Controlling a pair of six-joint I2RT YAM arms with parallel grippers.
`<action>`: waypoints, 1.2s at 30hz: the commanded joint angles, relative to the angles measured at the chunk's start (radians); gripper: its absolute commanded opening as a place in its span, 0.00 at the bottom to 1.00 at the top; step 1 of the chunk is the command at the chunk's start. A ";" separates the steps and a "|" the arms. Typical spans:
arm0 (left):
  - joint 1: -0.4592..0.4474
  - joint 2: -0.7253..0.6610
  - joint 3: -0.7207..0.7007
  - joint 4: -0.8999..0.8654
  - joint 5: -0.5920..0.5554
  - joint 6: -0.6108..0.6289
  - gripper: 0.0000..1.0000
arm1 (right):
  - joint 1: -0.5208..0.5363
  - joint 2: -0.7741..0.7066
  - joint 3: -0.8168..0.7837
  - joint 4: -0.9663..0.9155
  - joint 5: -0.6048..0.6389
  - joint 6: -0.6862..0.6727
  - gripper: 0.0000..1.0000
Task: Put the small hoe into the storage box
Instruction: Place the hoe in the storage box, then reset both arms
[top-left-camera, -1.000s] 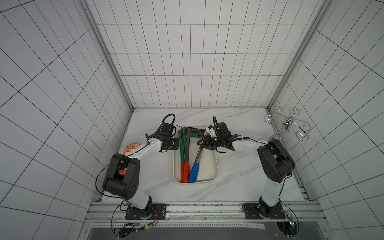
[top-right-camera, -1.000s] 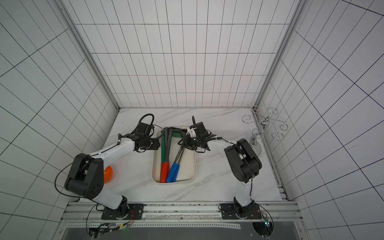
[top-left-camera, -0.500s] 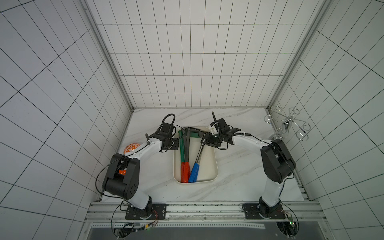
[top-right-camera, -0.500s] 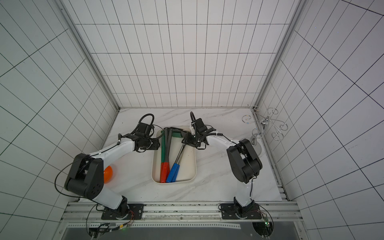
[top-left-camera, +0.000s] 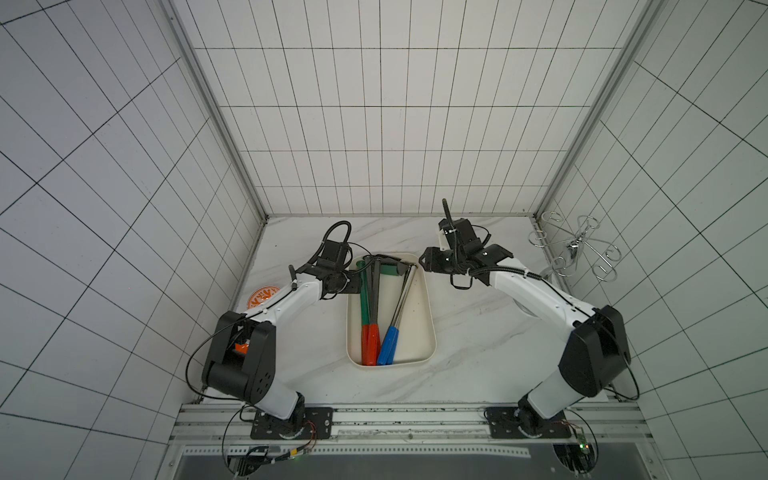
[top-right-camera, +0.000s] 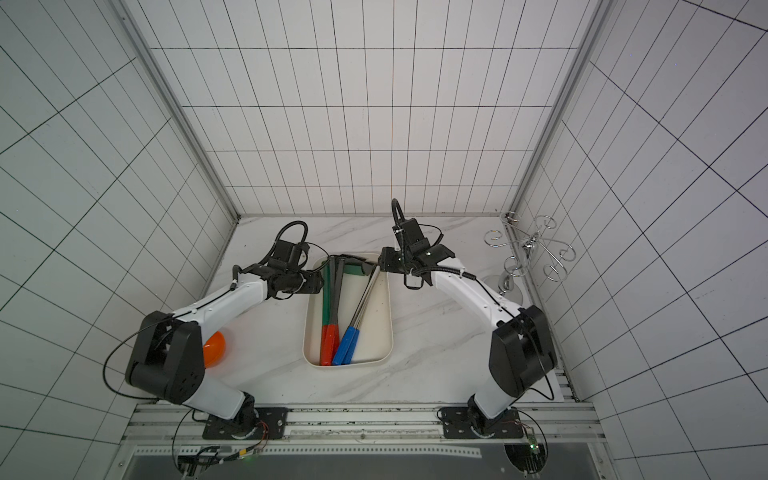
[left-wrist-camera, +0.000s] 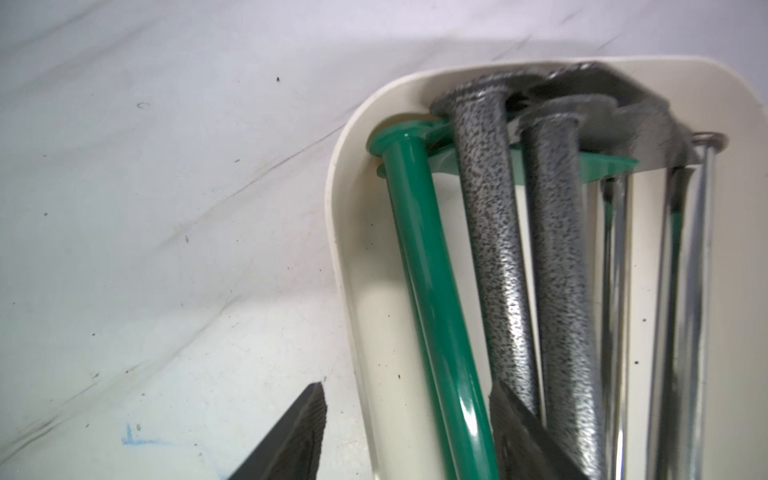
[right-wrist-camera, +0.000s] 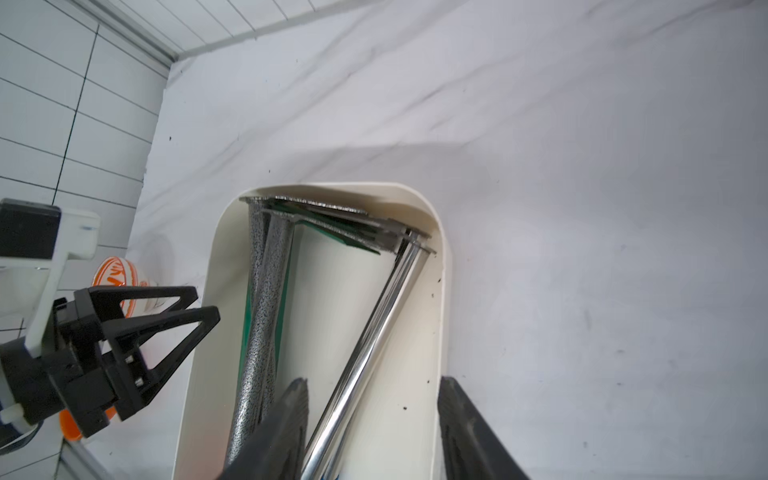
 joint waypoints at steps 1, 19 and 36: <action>-0.006 -0.135 0.028 0.046 -0.056 0.006 0.69 | -0.008 -0.133 -0.107 0.146 0.147 -0.122 0.53; 0.086 -0.513 -0.535 0.812 -0.427 -0.007 0.85 | -0.146 -0.517 -0.773 0.846 0.497 -0.485 0.84; 0.172 -0.312 -0.766 1.319 -0.601 0.107 0.86 | -0.453 -0.367 -1.064 1.315 0.474 -0.464 0.88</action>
